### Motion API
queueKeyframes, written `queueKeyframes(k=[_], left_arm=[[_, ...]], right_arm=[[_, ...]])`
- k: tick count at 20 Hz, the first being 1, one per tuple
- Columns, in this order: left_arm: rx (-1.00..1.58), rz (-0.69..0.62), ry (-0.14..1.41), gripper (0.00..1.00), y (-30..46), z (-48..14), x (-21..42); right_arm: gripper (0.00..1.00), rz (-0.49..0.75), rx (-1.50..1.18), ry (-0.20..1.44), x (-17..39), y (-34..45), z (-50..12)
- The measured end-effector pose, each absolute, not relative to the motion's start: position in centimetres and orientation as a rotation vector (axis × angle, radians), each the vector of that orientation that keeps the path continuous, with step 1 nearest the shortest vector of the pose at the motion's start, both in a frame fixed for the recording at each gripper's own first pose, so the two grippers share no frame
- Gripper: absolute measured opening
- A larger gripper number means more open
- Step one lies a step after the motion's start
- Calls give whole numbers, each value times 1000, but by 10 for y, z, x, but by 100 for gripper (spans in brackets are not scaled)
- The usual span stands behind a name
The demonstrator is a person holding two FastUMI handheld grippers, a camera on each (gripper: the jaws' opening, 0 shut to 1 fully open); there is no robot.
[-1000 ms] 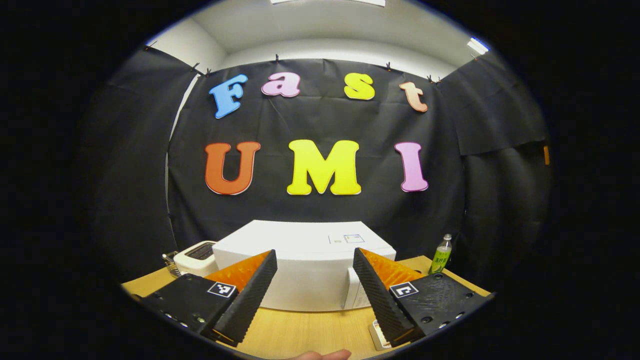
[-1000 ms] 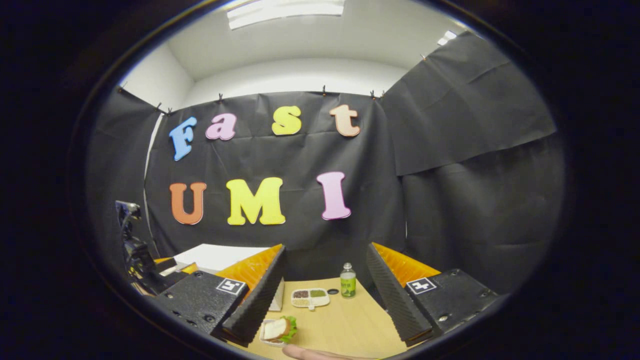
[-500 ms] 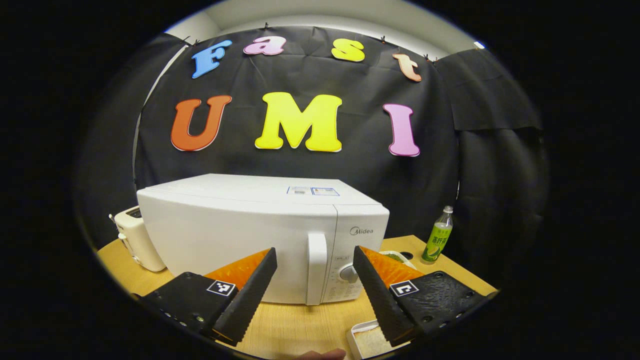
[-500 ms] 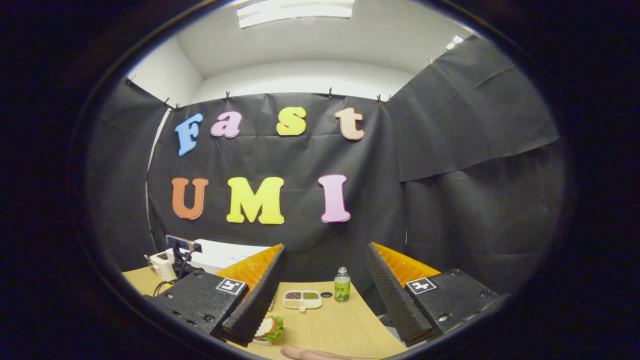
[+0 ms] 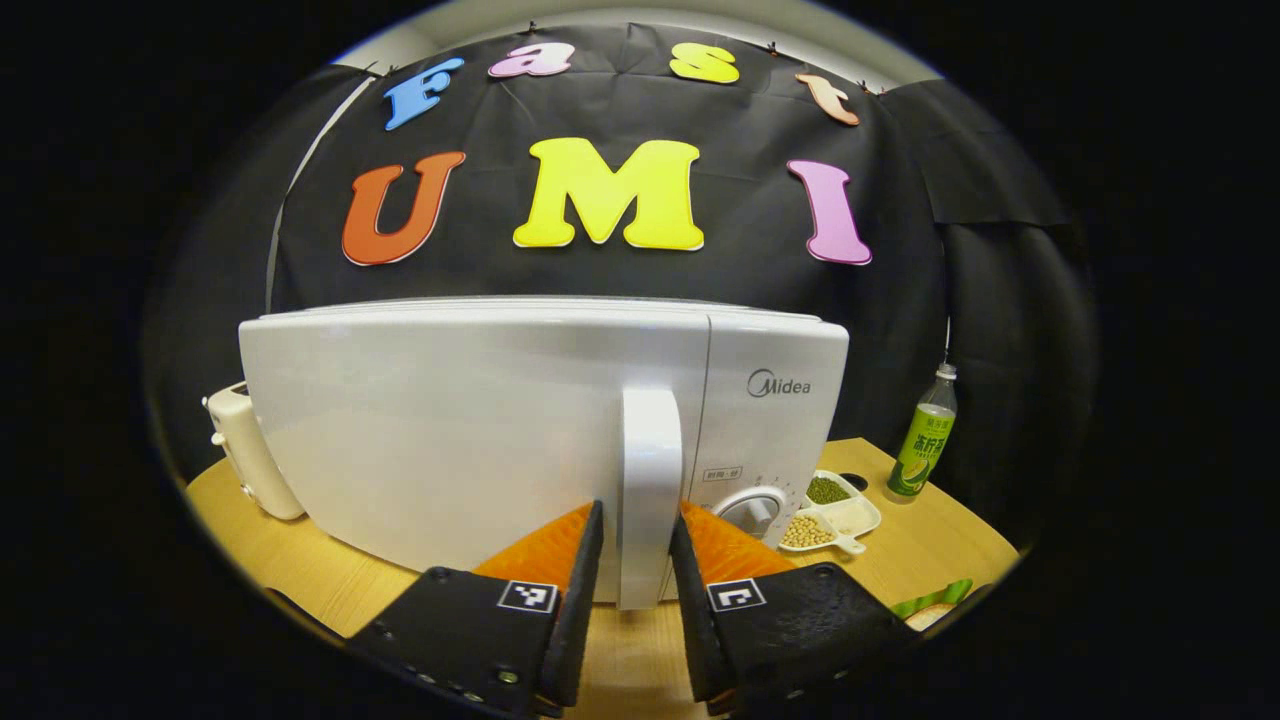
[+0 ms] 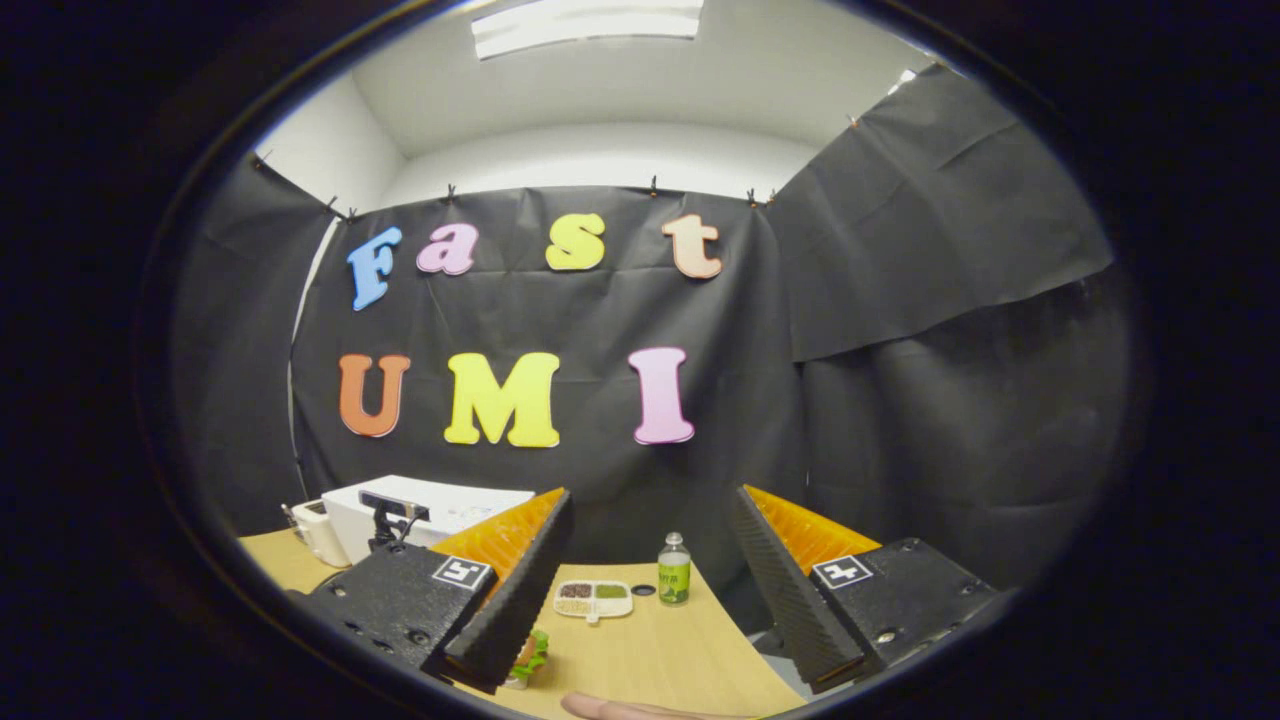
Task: Open the microwave oven with the left hand, put the food in, and close the microwave oven.
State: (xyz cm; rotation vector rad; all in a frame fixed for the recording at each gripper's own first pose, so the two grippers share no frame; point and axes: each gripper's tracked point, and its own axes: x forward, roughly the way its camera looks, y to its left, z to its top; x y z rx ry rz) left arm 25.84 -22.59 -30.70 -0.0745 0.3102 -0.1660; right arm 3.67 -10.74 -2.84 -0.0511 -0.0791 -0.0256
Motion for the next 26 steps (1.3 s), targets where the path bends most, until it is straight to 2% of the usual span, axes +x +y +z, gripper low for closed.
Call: queueKeyframes(k=[1,2,3,4,5,6,7,8,12,20,21,24,25,26], left_arm=[[-59,-158,307,33,-225,-308,259],[-32,-165,312,36,-228,-309,261],[-16,-162,306,36,-229,-305,260],[-1,-152,313,26,-229,-308,260],[3,-148,309,26,-228,-308,259],[-4,-147,316,20,-228,-309,258],[-10,-151,323,18,-230,-310,259],[2,-160,325,11,-229,-311,258],[-17,-205,333,11,-229,-311,250],[-54,-293,292,11,-201,-304,171],[-52,-302,300,10,-195,-304,162],[-52,-314,284,10,-176,-302,135],[-58,-323,278,10,-170,-301,127],[-55,-334,286,10,-162,-303,118]], right_arm=[[94,-27,-49,-75,38,-110,-32],[94,-27,-46,-76,38,-112,-32],[100,-30,-45,-78,38,-115,-35],[100,-35,-44,-77,39,-118,-36],[100,-37,-42,-75,42,-119,-38],[100,-38,-41,-70,44,-120,-40],[100,-41,-39,-64,45,-122,-44],[100,-42,-39,-60,46,-124,-46],[100,-54,-37,-51,46,-131,-50],[100,-17,1,-14,44,-111,-59],[94,-6,10,-10,41,-105,-60],[100,7,-12,-4,31,-93,-61],[94,6,-28,-2,27,-89,-59],[94,7,-38,-5,22,-86,-55]])
